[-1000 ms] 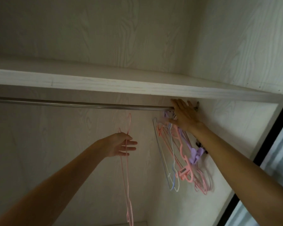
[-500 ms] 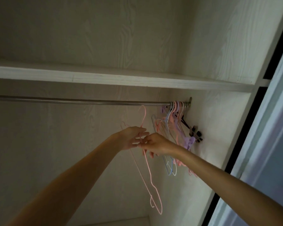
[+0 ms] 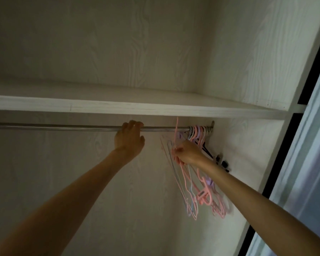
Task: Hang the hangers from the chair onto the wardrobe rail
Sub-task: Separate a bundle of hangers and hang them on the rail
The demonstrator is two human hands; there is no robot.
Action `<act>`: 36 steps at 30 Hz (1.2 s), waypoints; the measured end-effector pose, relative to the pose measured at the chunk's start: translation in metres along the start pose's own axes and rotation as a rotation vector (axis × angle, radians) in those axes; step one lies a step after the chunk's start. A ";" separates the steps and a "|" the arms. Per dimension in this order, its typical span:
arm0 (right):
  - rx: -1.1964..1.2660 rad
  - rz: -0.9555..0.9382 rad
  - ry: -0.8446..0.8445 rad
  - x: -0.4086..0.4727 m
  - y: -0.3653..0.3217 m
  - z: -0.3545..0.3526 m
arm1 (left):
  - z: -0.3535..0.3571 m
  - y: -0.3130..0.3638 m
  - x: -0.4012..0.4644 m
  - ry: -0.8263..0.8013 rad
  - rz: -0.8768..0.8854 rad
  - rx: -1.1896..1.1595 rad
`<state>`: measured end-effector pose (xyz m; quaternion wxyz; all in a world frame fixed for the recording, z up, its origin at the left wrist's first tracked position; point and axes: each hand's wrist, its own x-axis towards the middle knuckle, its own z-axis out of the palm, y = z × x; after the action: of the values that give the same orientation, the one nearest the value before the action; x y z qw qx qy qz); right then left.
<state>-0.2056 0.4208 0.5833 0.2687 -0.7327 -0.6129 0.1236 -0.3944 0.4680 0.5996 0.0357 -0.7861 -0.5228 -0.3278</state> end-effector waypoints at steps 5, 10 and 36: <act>-0.092 0.068 -0.063 0.027 0.005 0.015 | 0.022 -0.011 0.014 -0.120 0.071 0.248; -0.094 0.123 -0.120 0.031 0.018 0.026 | 0.028 -0.014 0.014 -0.080 0.073 0.257; -0.715 -0.311 0.320 0.070 0.037 -0.042 | 0.036 -0.011 0.007 -0.058 0.041 0.243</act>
<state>-0.1378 0.4739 0.6081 0.1049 -0.6885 -0.6711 -0.2541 -0.3848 0.4929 0.5725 0.1220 -0.7957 -0.5433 -0.2382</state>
